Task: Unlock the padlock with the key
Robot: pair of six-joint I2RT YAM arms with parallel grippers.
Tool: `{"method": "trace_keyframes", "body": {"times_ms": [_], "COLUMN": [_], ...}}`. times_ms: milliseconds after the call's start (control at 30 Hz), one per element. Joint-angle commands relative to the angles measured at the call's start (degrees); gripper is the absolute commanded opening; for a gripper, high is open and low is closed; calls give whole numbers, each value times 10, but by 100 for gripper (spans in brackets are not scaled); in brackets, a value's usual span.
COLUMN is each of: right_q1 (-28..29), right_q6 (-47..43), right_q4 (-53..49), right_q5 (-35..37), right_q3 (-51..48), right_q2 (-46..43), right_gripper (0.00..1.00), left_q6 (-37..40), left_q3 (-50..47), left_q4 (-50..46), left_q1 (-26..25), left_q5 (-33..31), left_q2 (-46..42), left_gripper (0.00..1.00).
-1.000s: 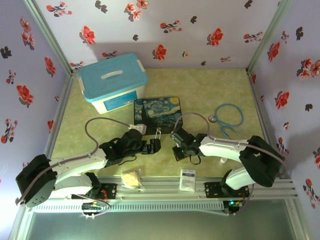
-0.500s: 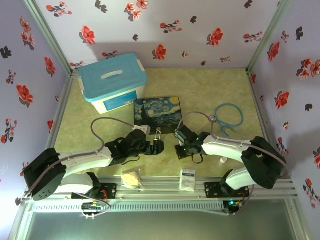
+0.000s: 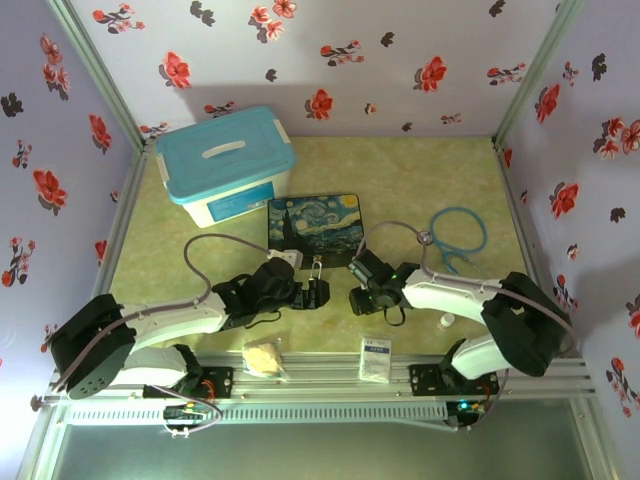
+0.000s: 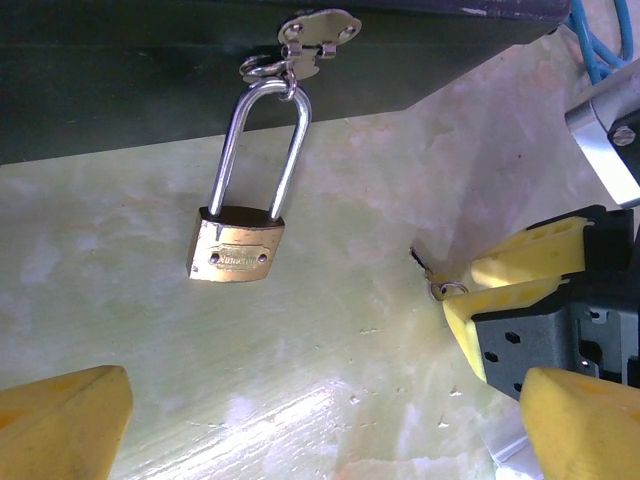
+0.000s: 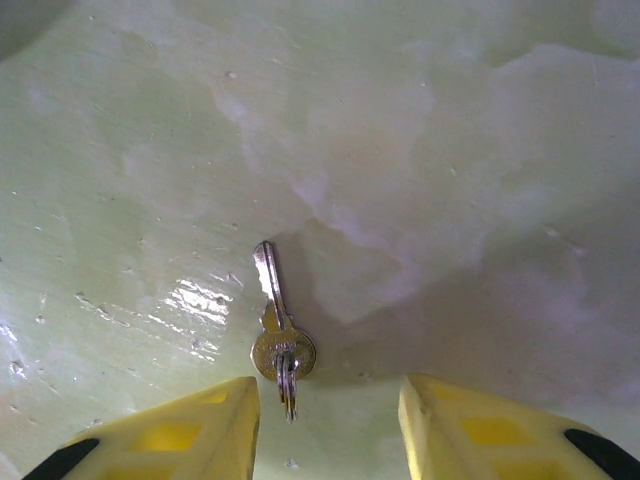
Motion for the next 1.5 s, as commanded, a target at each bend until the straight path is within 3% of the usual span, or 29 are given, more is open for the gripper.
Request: {"method": "trace_keyframes", "body": {"times_ms": [0, 333, 533, 733, 967, 1167, 1467], "right_q1": [-3, 5, 14, 28, 36, 59, 64], "right_q6": [-14, 3, 6, -3, 1, 18, 13], "right_q4": [31, 60, 55, 18, 13, -46, -23], "right_q5": [-4, -27, 10, 56, 56, 78, 71], "right_q3": [17, 3, 11, 32, 25, 18, 17], "right_q2": [20, -7, -1, 38, 51, 31, 47], "right_gripper": [42, 44, 45, 40, 32, 32, 25], "left_q6": [11, 8, -8, -8, -19, -21, -18], "left_q3": [14, 13, -14, -27, -34, -33, -28], "left_q4": [6, 5, 17, 4, 13, 12, 18], "left_q1": [-3, -4, -4, -3, -3, -3, -3], "left_q5": [1, 1, -36, -53, -53, -53, -57], "left_q2": [8, 11, -29, -65, -61, -64, -48], "left_gripper": [100, 100, 100, 100, 100, 100, 100]}}
